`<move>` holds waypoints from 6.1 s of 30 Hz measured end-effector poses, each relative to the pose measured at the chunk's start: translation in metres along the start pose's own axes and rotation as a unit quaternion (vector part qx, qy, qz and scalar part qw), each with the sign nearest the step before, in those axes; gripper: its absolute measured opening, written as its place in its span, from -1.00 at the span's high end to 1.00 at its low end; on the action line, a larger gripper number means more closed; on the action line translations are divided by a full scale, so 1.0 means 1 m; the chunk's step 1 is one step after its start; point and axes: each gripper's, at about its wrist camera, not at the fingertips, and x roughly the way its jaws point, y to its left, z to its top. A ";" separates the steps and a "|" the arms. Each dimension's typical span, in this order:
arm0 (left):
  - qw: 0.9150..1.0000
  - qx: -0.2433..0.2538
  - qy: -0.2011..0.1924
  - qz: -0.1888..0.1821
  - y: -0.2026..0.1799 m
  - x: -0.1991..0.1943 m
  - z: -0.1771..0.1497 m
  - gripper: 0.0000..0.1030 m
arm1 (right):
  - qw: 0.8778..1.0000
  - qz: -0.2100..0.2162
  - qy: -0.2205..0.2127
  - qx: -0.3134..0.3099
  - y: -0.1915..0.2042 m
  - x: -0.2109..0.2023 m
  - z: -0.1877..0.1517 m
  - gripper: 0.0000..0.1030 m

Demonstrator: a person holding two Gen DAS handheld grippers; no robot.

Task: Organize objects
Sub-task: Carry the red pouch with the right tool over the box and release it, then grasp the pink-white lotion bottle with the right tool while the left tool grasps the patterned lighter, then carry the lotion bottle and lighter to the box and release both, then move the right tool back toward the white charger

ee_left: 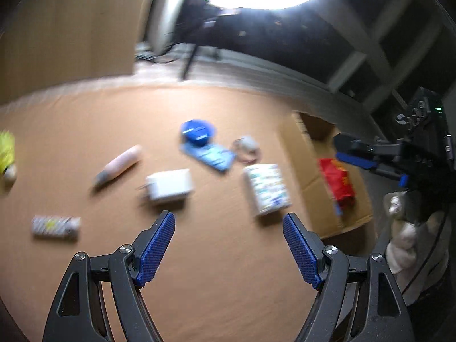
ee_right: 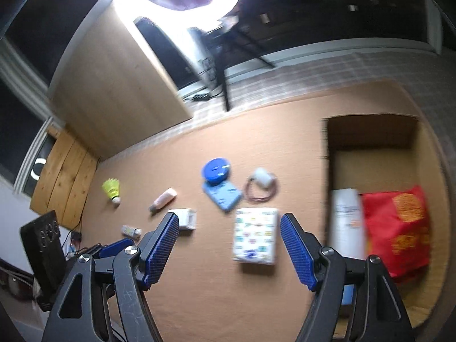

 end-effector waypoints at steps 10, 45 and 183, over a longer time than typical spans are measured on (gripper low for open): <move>0.995 -0.090 0.002 0.047 0.112 -0.021 -0.029 -0.56 | 0.998 0.043 0.042 -0.010 0.067 0.059 0.002 -0.36; 0.986 -0.143 0.051 0.065 0.194 0.025 0.003 -0.38 | 0.980 -0.046 0.190 -0.022 0.139 0.239 0.023 0.20; 0.998 -0.040 0.006 0.046 0.032 0.014 0.004 0.04 | 0.999 0.033 0.033 0.004 0.008 0.019 -0.025 -0.03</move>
